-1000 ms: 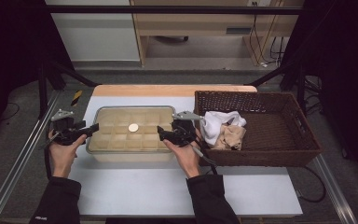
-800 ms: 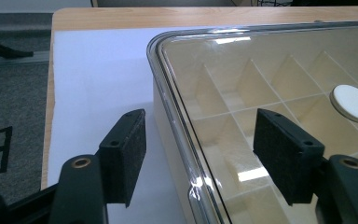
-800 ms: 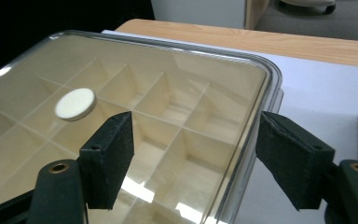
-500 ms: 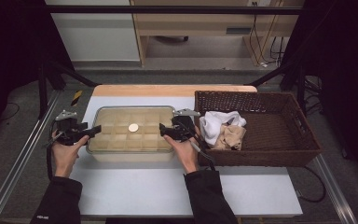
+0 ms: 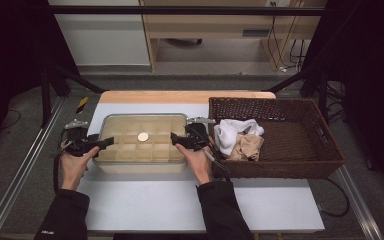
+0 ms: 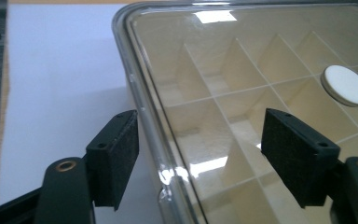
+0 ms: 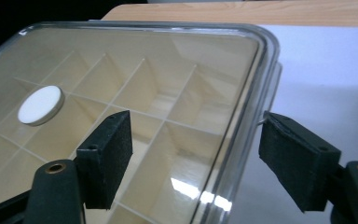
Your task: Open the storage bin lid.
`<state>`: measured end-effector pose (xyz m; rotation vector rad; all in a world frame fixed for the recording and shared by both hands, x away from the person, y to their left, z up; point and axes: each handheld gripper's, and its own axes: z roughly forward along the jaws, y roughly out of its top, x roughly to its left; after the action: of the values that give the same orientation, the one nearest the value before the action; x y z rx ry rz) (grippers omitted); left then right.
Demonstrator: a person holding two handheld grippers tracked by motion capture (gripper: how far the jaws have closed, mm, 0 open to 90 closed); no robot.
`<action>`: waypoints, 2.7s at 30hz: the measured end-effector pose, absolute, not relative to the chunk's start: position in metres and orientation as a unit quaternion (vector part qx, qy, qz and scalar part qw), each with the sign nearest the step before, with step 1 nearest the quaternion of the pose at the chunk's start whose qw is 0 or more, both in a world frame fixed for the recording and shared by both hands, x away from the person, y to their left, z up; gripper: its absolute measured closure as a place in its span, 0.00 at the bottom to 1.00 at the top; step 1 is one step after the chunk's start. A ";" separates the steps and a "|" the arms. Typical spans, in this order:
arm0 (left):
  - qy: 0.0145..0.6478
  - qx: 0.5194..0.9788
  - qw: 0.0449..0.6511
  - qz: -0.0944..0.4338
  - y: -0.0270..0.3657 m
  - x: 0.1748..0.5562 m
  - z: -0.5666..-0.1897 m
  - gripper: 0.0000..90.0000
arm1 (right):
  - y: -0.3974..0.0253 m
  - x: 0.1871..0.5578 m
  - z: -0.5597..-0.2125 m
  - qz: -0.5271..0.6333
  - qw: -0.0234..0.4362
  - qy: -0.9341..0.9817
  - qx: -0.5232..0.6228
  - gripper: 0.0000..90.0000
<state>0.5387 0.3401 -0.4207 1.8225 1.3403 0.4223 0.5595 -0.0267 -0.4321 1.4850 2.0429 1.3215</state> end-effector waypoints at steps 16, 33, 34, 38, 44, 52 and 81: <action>0.552 0.698 0.433 0.144 0.347 0.538 -0.422 0.39 | -0.025 0.562 -0.430 0.461 0.122 0.704 0.527 0.32; 0.532 0.672 0.478 0.190 0.355 0.516 -0.399 0.60 | -0.029 0.544 -0.404 0.498 0.160 0.685 0.507 0.43; 0.531 0.672 0.478 0.193 0.355 0.515 -0.398 0.60 | -0.030 0.543 -0.402 0.499 0.160 0.685 0.506 0.44; 0.527 0.667 0.487 0.201 0.356 0.509 -0.393 0.63 | -0.032 0.538 -0.397 0.507 0.163 0.681 0.503 0.47; 0.522 0.659 0.501 0.204 0.359 0.498 -0.386 0.69 | -0.036 0.529 -0.387 0.519 0.165 0.675 0.498 0.53; 0.510 0.651 0.519 0.216 0.362 0.483 -0.377 0.75 | -0.041 0.516 -0.378 0.535 0.167 0.670 0.486 0.60; 0.460 0.655 0.551 0.237 0.354 0.429 -0.352 0.80 | -0.070 0.459 -0.352 0.572 0.161 0.670 0.444 0.73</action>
<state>0.4286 0.3536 -0.3522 1.5506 1.0878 0.5607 0.4593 -0.0701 -0.3520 1.2682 1.9129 1.6338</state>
